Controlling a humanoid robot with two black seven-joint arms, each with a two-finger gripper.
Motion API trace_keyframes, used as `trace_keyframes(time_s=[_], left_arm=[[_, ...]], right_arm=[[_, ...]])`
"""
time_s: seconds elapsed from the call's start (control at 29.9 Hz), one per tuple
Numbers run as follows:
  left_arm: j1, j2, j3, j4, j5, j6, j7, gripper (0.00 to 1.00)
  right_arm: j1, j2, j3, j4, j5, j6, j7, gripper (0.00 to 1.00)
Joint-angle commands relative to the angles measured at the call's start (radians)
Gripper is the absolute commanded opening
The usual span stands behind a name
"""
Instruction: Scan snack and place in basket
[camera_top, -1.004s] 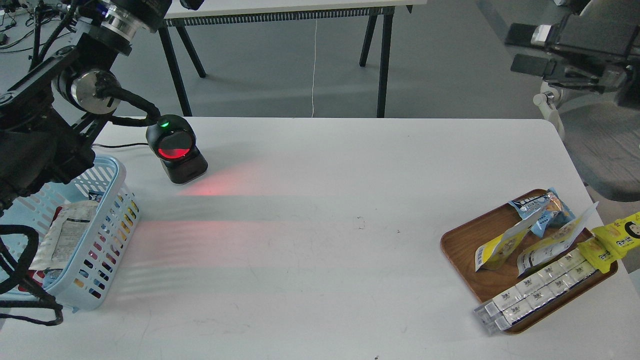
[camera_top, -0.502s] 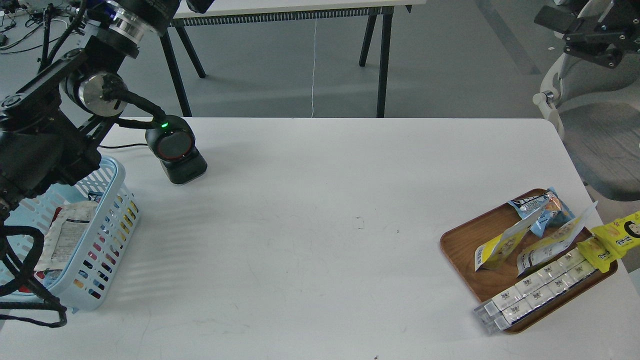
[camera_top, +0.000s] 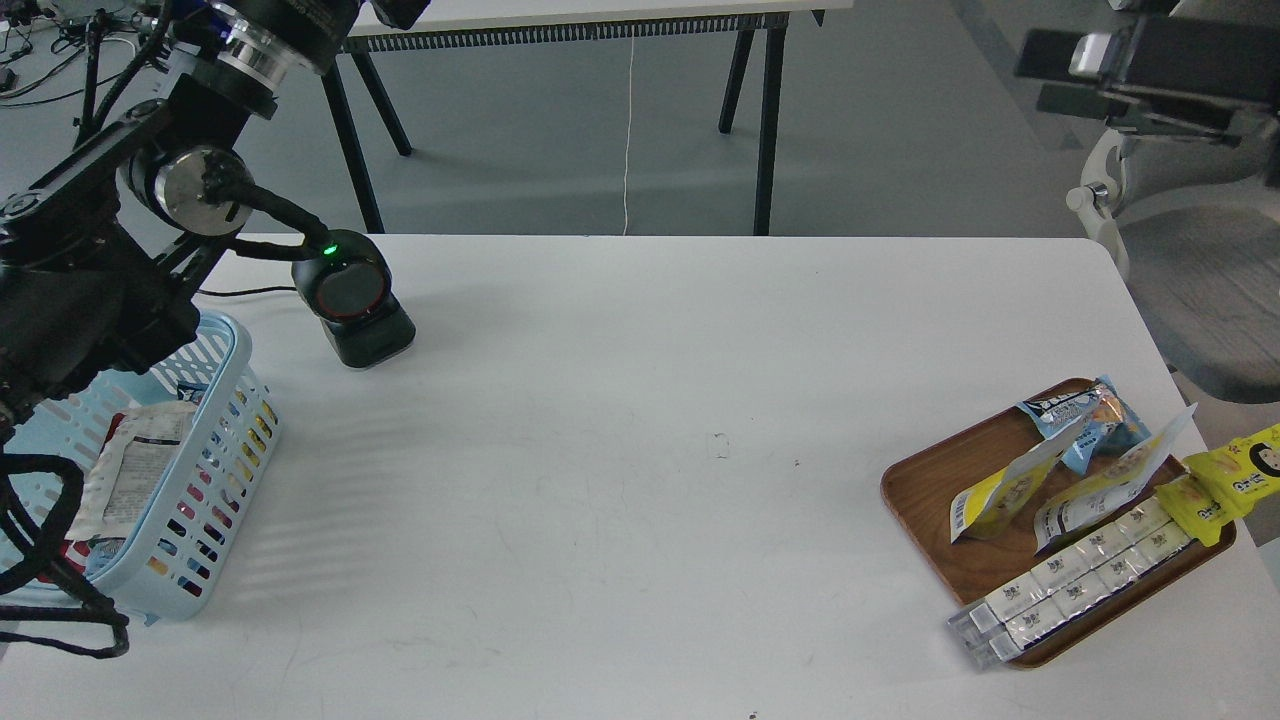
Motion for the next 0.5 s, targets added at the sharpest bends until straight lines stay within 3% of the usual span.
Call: trace_keyframes(time_s=[0.0, 0.3, 0.47], left_arm=[[0.013, 0.002, 0.001, 0.0, 0.0, 0.0, 0.0, 1.0], [0.019, -0.013, 0.002, 0.0, 0.006, 0.0, 0.0, 1.0], [0.024, -0.01, 0.004, 0.0, 0.006, 0.0, 0.0, 1.0]], right_arm=[[0.002, -0.078, 0.011, 0.075, -0.214, 0.0, 0.0, 0.99], [0.036, -0.081, -0.001, 0.073, -0.745, 0.0, 0.0, 0.99], [-0.023, -0.072, -0.024, 0.063, -0.865, 0.0, 0.0, 0.99]])
